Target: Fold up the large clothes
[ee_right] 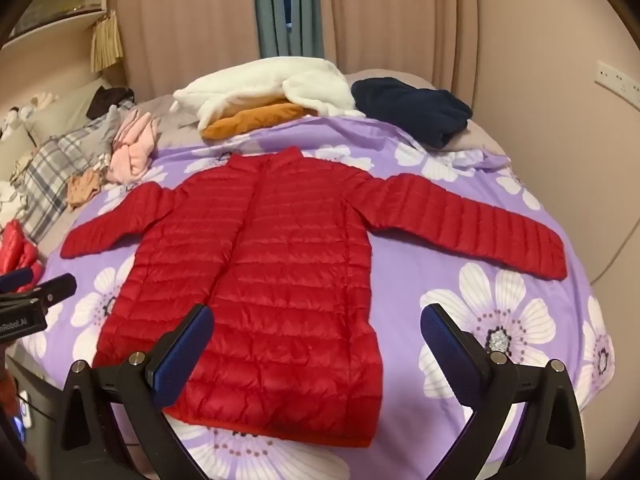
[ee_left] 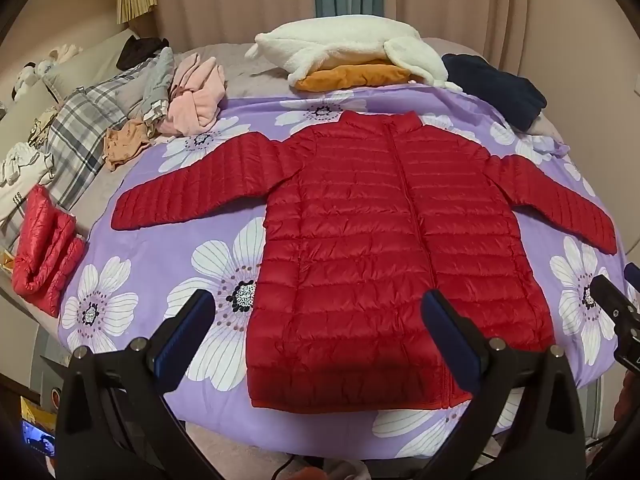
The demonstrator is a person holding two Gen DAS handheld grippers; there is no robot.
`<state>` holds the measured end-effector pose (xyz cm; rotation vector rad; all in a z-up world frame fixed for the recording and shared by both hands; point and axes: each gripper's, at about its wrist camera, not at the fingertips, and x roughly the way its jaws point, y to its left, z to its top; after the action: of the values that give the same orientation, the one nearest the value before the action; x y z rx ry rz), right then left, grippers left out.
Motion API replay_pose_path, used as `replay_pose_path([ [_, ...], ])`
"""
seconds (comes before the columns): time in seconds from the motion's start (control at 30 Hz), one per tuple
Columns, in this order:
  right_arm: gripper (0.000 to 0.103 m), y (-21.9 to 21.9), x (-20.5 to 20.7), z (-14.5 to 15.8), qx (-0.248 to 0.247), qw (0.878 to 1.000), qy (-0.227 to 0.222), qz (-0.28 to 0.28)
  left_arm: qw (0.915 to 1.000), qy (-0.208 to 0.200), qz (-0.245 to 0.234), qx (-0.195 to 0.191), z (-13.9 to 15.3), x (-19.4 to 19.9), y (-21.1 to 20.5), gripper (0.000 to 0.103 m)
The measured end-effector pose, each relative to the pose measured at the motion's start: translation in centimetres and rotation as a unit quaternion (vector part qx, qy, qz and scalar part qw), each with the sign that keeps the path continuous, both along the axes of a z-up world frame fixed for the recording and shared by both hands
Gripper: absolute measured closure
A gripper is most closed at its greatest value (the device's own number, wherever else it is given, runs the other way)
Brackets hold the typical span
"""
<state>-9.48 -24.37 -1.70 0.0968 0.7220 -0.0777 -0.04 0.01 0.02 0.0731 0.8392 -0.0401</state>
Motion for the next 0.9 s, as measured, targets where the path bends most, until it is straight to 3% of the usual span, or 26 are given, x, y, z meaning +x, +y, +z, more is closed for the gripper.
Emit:
replay_pose_path([
  [0.9, 0.001, 0.72, 0.25, -0.08, -0.004, 1.0, 0.002, 0.004, 0.9999, 0.01, -0.004, 0.009, -0.05, 0.34, -0.55, 0.0],
])
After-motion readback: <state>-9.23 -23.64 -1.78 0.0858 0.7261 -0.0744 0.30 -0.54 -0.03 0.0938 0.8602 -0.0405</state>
